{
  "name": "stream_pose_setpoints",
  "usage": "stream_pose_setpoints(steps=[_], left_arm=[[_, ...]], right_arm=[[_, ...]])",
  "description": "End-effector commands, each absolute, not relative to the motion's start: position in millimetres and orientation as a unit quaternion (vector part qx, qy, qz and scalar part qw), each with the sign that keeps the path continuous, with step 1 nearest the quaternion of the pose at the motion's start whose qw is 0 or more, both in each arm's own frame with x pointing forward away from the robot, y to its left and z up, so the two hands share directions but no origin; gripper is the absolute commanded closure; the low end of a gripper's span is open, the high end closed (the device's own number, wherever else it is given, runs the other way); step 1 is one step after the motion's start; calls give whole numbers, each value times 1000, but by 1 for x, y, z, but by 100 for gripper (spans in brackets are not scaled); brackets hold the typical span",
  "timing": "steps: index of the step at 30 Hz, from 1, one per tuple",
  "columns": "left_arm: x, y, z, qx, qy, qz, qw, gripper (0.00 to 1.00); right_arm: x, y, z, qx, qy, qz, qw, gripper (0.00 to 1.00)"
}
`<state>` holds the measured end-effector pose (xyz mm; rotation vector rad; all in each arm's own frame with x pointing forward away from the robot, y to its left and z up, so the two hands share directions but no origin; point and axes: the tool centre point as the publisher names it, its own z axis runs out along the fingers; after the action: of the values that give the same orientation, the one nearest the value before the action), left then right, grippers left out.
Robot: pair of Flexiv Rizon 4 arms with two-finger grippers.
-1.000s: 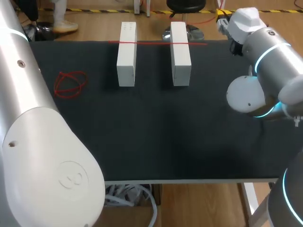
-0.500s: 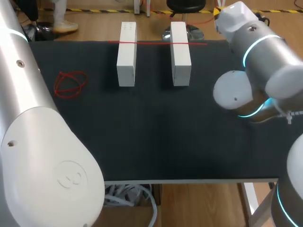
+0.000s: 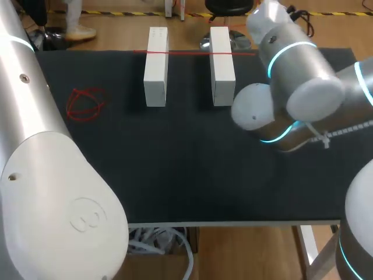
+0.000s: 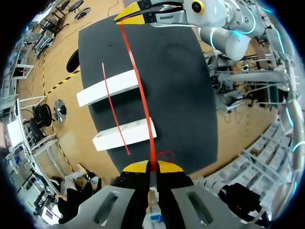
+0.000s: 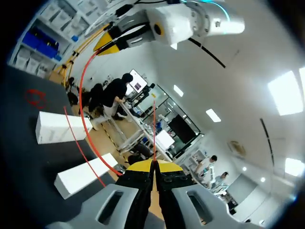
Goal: Grab the tape and strap the tape.
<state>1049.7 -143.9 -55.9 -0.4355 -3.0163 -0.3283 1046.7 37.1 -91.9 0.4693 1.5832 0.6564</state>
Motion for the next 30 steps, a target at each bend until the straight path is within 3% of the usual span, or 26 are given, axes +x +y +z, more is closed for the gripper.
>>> stream_pose_setpoints(steps=[1,23,30], left_arm=[[1051,-145,-54,-141,-983,-110,40,100],[1051,-145,-54,-141,-983,-110,40,100],[1051,-145,-54,-141,-983,-110,40,100]], right_arm=[[1046,52,-89,319,631,228,669,100],[1046,52,-89,319,631,228,669,100],[1050,85,-82,261,657,232,668,100]])
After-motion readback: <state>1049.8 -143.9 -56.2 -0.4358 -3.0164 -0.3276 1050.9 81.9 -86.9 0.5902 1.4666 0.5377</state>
